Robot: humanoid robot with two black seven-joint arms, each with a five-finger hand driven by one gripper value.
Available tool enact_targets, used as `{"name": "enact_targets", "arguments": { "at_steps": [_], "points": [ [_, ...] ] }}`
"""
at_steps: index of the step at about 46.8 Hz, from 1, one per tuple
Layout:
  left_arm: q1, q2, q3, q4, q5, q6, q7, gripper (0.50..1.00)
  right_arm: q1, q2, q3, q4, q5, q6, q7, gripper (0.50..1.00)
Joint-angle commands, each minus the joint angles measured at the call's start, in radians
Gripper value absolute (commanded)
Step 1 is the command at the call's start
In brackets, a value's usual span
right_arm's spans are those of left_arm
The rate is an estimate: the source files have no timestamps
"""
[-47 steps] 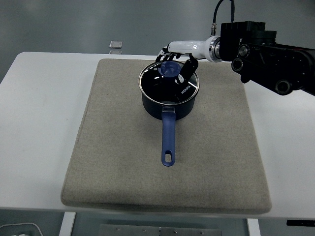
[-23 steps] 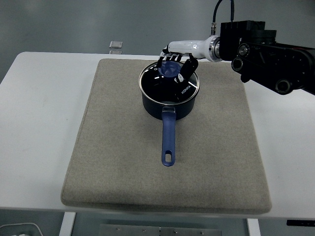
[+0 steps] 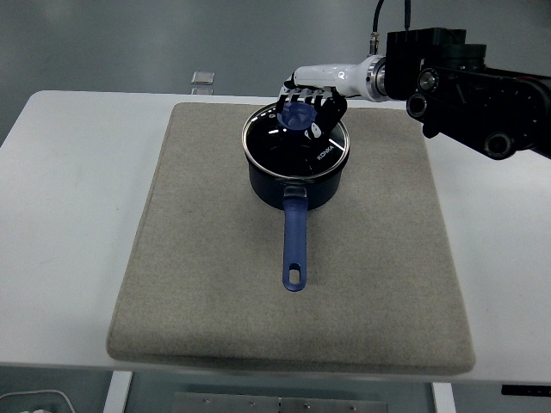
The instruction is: Lift the pot lid and place it to the right of the pot.
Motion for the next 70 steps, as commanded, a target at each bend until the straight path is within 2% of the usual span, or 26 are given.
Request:
{"name": "enact_targets", "arguments": {
  "at_steps": [1, 12, 16, 23, 32, 39, 49, 62, 70],
  "points": [
    [0.0, 0.0, 0.0, 0.0, 0.0, 0.0, 0.0, 1.0, 0.02, -0.003, 0.001, 0.0, 0.007, 0.006, 0.0, 0.552],
    [0.0, 0.0, 0.0, 0.0, 0.0, 0.0, 0.0, 1.0, 0.052, -0.023, 0.002, 0.0, 0.016, 0.045, 0.0, 0.539],
    [0.0, 0.0, 0.0, 0.0, 0.0, 0.0, 0.0, 1.0, 0.053, -0.064, 0.01, 0.002, 0.017, 0.066, 0.0, 0.5],
    [0.0, 0.0, 0.0, 0.0, 0.0, 0.0, 0.0, 1.0, 0.055, -0.13, 0.016, 0.009, 0.019, 0.098, 0.002, 0.5],
    [0.0, 0.0, 0.0, 0.0, 0.0, 0.0, 0.0, 1.0, 0.046, -0.213, 0.016, 0.011, 0.02, 0.103, 0.003, 0.5],
    [0.0, 0.0, 0.0, 0.0, 0.0, 0.0, 0.0, 1.0, 0.029, -0.253, 0.01, 0.011, 0.019, 0.089, 0.003, 0.5],
    [0.0, 0.0, 0.0, 0.0, 0.0, 0.0, 0.0, 1.0, -0.042, -0.307, 0.013, 0.008, 0.016, 0.068, 0.005, 0.5],
    [0.0, 0.0, 0.0, 0.0, 0.0, 0.0, 0.0, 1.0, -0.138, -0.321, 0.004, 0.002, 0.008, 0.014, 0.005, 0.5],
    [0.0, 0.0, 0.0, 0.0, 0.0, 0.0, 0.0, 1.0, -0.187, -0.304, -0.001, 0.002, 0.005, -0.012, 0.005, 0.5]
  ]
}}
